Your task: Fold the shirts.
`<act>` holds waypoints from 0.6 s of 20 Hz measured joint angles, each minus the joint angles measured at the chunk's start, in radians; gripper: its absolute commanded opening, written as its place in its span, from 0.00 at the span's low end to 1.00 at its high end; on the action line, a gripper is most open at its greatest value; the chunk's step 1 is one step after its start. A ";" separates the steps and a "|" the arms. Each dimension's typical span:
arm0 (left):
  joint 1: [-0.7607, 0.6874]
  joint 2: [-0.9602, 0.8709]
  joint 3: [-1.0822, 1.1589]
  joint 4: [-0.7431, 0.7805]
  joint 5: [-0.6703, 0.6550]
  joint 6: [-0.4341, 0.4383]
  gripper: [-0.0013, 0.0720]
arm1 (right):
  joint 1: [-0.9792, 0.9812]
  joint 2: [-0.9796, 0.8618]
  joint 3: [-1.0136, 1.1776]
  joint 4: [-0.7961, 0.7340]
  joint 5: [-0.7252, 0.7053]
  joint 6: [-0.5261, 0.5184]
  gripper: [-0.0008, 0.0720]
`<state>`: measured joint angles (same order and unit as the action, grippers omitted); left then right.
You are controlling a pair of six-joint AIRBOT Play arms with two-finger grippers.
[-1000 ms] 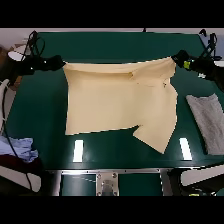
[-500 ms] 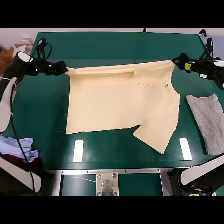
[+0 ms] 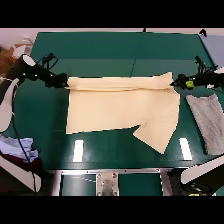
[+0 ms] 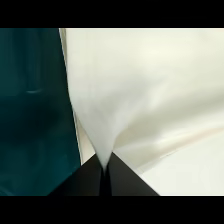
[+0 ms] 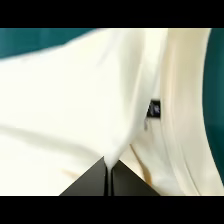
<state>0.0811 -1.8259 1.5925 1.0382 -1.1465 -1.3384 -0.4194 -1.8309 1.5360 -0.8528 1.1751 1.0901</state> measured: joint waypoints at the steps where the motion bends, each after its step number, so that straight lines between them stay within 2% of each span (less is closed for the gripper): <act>1: -0.006 -0.001 -0.014 0.003 -0.001 -0.005 0.05 | 0.003 0.000 -0.013 -0.016 0.001 0.002 0.03; 4: -0.022 -0.002 -0.043 0.010 0.009 -0.012 0.05 | 0.006 0.000 -0.036 -0.045 0.005 0.007 0.04; 5: -0.027 -0.002 -0.049 0.008 0.015 -0.014 0.05 | 0.006 0.000 -0.041 -0.051 0.005 0.008 0.09; 6: -0.031 -0.002 -0.053 0.003 0.018 -0.015 0.05 | 0.007 0.000 -0.043 -0.054 0.005 0.012 0.25; 7: -0.034 -0.003 -0.055 -0.006 0.018 -0.016 0.07 | 0.007 0.000 -0.045 -0.059 0.005 0.020 0.32; 8: -0.035 -0.003 -0.057 -0.017 0.017 -0.018 0.46 | 0.007 0.000 -0.044 -0.061 0.005 0.032 0.32; 9: -0.035 -0.003 -0.057 -0.024 0.010 -0.018 0.69 | 0.007 0.000 -0.037 -0.064 0.006 0.053 0.32; 12: -0.020 -0.001 -0.034 -0.036 -0.065 -0.058 0.68 | -0.010 0.022 -0.003 -0.069 0.045 0.113 0.32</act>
<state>0.0612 -1.8271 1.5585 1.0023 -1.2114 -1.3964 -0.4297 -1.8088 1.5326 -0.9218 1.2198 1.2030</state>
